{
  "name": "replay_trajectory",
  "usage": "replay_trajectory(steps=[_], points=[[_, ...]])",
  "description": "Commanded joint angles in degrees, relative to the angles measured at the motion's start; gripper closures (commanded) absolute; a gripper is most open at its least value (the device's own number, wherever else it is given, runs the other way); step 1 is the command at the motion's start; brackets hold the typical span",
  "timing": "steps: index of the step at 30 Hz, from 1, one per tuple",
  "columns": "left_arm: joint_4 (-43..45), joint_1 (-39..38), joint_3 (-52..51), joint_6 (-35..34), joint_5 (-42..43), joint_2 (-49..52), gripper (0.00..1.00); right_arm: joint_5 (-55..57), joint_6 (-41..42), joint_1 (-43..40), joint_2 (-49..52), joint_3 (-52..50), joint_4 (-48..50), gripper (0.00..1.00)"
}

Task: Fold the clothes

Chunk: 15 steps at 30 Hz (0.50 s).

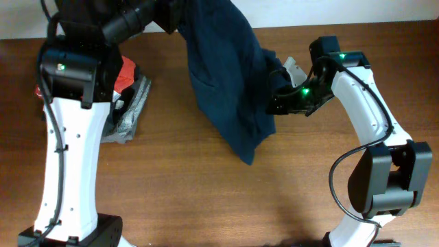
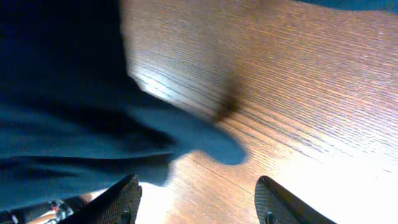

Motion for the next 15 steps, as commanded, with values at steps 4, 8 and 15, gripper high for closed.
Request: replay_trajectory(steps=[4,8,15], points=[[4.6,0.0,4.2,-0.5,-6.1,-2.6,1.0,-6.0,-7.1,0.0,0.2,-1.2,-1.2,0.34],[8.3,-0.2,4.2,-0.5,-6.4,-2.6,0.99,-11.8,-8.6,1.2,0.2,-1.4,-1.6,0.33],[10.9,-2.6,4.2,-0.5,-10.4,-2.6,1.0,-19.3,-13.3,8.4,0.2,-3.7,0.6,0.32]])
